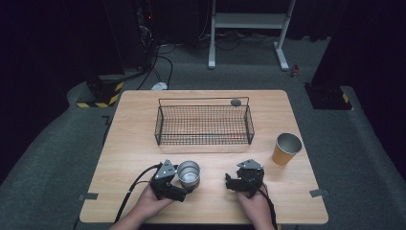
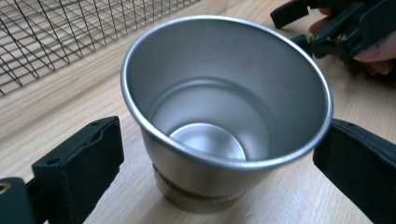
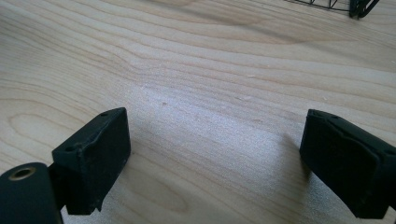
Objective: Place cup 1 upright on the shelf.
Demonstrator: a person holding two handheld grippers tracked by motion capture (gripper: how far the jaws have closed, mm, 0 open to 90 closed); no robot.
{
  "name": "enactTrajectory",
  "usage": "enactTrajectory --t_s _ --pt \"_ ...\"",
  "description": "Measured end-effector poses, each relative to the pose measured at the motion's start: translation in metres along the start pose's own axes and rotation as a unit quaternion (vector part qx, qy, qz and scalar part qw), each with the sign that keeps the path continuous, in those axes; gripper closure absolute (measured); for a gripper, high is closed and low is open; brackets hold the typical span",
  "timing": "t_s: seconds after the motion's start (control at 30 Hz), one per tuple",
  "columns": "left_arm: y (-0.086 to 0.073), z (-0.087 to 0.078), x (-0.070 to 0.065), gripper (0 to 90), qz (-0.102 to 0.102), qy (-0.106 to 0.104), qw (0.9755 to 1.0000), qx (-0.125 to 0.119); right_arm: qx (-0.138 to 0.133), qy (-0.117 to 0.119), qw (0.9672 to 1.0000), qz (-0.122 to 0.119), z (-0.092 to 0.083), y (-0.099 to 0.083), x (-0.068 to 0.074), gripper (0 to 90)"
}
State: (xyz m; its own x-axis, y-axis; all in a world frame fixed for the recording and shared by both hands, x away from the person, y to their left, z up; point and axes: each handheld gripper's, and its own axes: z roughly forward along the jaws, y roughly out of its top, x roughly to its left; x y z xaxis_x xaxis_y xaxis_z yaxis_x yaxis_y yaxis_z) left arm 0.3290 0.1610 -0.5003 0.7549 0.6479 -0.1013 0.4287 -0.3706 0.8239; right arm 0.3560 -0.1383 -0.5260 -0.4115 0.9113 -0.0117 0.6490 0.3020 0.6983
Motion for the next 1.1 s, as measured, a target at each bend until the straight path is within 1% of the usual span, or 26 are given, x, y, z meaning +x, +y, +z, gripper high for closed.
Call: enactTrajectory --t_s 0.03,0.07,0.13,0.17,0.27,0.3,0.43,0.53,0.57,0.67,0.83,0.97,1.1 --pt "0.000 0.001 0.000 2.4 0.000 -0.002 1.0000 0.000 0.000 0.000 1.0000 0.000 0.000 0.000 0.000 8.7" --pt "0.001 0.001 0.001 2.0 0.007 -0.002 1.0000 0.000 0.000 0.000 1.0000 0.000 0.000 0.000 0.000 8.7" --pt "0.001 0.003 0.001 1.0 0.003 -0.011 0.9999 -0.005 0.000 0.000 1.0000 0.000 0.000 0.000 0.000 8.7" --pt "0.002 0.003 0.001 0.6 0.005 -0.013 0.9999 -0.009 0.001 0.000 1.0000 0.001 0.000 0.000 0.000 8.7" --pt "0.002 0.005 0.000 0.6 0.008 -0.012 0.9998 -0.014 0.000 0.000 1.0000 0.000 0.000 0.000 0.000 8.7" --pt "0.003 0.008 -0.001 0.6 0.011 -0.012 0.9998 -0.014 0.001 0.000 1.0000 0.001 0.000 0.000 0.000 8.7" --pt "0.002 0.015 -0.003 0.8 0.015 -0.003 0.9998 -0.012 0.000 0.000 1.0000 0.000 0.000 0.000 0.000 8.7" --pt "0.002 0.016 -0.003 1.6 0.015 -0.005 0.9998 -0.014 0.000 0.000 1.0000 0.000 0.000 0.000 0.000 8.7" --pt "0.002 0.017 -0.004 2.6 0.018 -0.001 0.9997 -0.017 0.000 0.000 1.0000 0.000 0.000 0.000 0.000 8.7" --pt "0.001 0.018 -0.004 5.0 0.018 -0.003 0.9996 -0.021 0.001 0.000 1.0000 0.001 0.000 0.000 0.000 8.7" --pt "0.001 0.017 -0.003 10.4 0.019 0.001 0.9994 -0.029 0.000 0.000 1.0000 0.001 0.000 0.000 0.000 8.7" --pt "0.000 0.015 -0.001 16.5 0.021 0.004 0.9990 -0.038 0.001 0.001 1.0000 0.001 0.000 0.000 0.000 8.7" --pt "-0.001 0.014 -0.002 17.4 0.020 0.004 0.9991 -0.037 0.000 0.000 1.0000 0.000 0.000 0.000 0.000 8.7"
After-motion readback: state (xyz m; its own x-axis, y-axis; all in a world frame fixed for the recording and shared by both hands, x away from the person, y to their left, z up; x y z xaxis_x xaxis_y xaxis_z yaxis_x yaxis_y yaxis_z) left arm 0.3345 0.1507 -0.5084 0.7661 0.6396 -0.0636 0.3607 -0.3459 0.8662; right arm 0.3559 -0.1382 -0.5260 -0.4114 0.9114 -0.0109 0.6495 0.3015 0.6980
